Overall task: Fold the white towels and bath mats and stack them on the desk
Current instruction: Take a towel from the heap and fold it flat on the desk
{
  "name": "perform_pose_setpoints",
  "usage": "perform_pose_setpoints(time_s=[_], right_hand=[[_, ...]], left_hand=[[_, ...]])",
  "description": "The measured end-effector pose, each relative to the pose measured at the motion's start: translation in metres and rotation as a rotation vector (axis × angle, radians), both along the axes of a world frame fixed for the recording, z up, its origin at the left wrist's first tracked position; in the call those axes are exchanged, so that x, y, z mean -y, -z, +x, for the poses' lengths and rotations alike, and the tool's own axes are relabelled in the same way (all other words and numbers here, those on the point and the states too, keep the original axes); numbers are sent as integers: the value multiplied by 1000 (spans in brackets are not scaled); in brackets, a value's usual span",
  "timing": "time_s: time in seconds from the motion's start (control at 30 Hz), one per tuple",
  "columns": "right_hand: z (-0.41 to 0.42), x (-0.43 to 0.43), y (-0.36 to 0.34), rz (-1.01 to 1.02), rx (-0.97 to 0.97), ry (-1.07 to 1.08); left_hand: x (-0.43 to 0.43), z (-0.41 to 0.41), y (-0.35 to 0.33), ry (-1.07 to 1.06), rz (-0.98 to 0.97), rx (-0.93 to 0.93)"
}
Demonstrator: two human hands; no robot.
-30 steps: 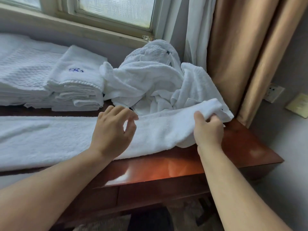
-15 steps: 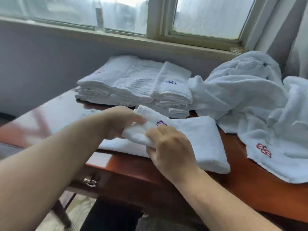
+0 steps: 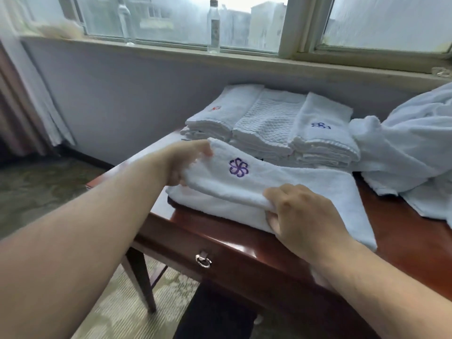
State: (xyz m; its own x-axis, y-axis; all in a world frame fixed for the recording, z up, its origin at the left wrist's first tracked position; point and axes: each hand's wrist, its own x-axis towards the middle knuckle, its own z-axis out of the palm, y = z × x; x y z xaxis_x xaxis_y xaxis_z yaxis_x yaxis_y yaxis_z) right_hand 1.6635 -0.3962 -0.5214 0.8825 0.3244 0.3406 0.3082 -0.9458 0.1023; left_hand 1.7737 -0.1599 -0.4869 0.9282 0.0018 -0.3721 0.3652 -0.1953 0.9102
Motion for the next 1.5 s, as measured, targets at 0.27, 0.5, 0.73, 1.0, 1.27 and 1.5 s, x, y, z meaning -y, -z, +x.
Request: perform_pose_setpoints(time_s=[0.27, 0.5, 0.73, 1.0, 1.27, 1.5], right_hand=[[8, -21, 2, -41, -8, -81], [7, -19, -1, -33, -119, -100], [8, -15, -11, 72, -304, -87], [38, 16, -19, 406, -165, 69], [46, 32, 28, 130, -379, 220], [38, 37, 27, 172, -335, 204]], left_hand=[[-30, 5, 7, -115, 241, 108], [-36, 9, 23, -3, 718, 304], [-28, 12, 19, 7, 951, 447], [26, 3, 24, 273, 873, 772], [50, 10, 65, 510, 1067, 667], [50, 5, 68, 544, 1083, 592]])
